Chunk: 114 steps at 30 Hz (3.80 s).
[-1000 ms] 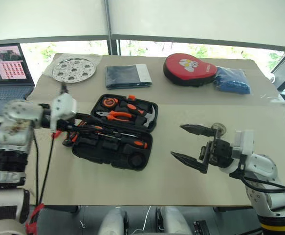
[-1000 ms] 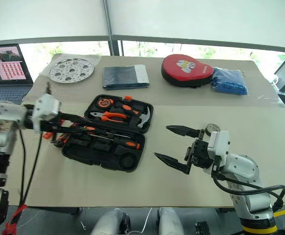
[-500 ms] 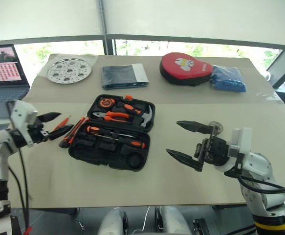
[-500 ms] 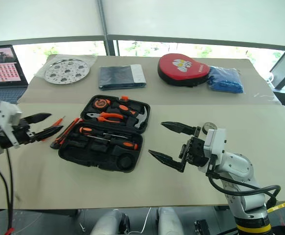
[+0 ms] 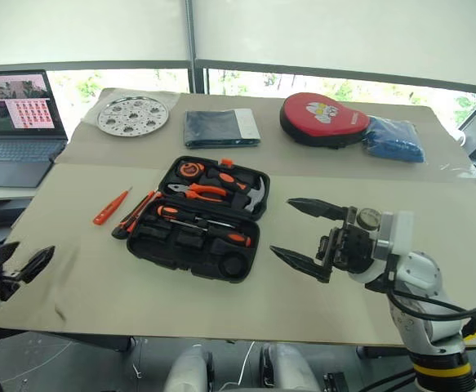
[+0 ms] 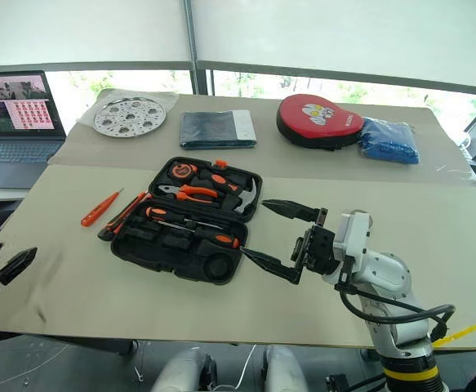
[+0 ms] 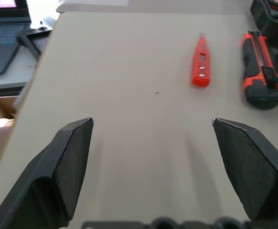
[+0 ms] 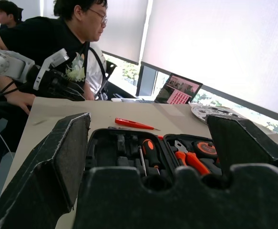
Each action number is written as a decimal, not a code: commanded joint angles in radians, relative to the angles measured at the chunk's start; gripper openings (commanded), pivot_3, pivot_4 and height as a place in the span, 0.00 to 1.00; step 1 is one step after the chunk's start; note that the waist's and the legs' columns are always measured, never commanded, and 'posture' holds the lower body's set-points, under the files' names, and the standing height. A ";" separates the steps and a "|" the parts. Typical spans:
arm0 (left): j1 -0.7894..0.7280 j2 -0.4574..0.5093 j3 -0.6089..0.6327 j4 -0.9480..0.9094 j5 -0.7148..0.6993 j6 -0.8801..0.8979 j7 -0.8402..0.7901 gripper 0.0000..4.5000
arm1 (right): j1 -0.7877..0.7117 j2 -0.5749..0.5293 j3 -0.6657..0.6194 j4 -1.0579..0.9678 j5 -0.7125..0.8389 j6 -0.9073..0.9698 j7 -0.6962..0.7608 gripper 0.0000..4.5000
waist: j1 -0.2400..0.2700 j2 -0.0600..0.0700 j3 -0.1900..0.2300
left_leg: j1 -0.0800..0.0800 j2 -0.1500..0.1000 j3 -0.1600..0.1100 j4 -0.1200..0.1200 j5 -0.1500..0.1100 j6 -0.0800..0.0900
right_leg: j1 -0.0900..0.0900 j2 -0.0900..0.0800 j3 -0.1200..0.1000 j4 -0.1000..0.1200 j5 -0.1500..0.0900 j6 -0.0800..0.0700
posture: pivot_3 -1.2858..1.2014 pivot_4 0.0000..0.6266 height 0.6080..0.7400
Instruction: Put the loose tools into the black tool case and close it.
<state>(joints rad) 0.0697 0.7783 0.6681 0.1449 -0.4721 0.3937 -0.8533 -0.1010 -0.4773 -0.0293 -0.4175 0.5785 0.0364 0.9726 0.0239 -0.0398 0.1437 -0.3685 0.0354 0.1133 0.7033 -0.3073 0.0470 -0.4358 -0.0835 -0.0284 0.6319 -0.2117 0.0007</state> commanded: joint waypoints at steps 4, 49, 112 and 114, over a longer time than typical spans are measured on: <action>-0.368 0.101 -0.288 0.229 0.151 0.065 0.043 0.95 | -0.014 0.007 -0.003 0.003 -0.019 -0.040 -0.009 1.00 | -0.011 0.000 0.000 | 0.000 0.000 0.000 0.000 0.002 -0.003 | 0.000 0.003 0.001 0.001 0.001 -0.001 | 0.52 0.24 1.00; -0.805 0.023 -0.855 0.393 0.405 -0.684 -0.735 0.11 | 0.057 -0.165 -0.020 -0.086 0.049 0.139 0.003 1.00 | -0.018 -0.001 0.001 | -0.005 -0.002 0.002 0.003 0.000 0.002 | -0.002 0.008 0.006 -0.001 0.000 0.001 | 0.52 0.24 1.00; -0.607 -0.062 -0.718 0.547 0.313 -0.675 -0.560 0.01 | 0.110 -0.119 -0.057 -0.084 0.049 0.125 -0.017 1.00 | -0.016 0.008 -0.005 | 0.005 -0.001 0.001 0.011 -0.005 0.010 | 0.011 0.005 0.007 -0.003 0.002 0.009 | 0.52 0.24 1.00; -0.573 -0.055 -0.652 0.502 0.252 -0.658 -0.538 0.01 | 0.109 -0.108 -0.060 -0.075 0.042 0.111 -0.023 1.00 | -0.021 0.009 -0.005 | 0.005 0.000 0.002 0.010 -0.005 0.010 | 0.011 0.005 0.009 -0.002 0.002 0.009 | 0.52 0.24 1.00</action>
<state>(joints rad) -0.5338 0.7052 -0.0153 0.6606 -0.1948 -0.2849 -1.4057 0.0116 -0.5928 -0.0571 -0.4809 0.6121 0.1772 0.9556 0.0027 -0.0311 0.1390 -0.3632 0.0354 0.1153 0.7134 -0.3123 0.0568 -0.4251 -0.0780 -0.0194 0.6298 -0.2097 0.0094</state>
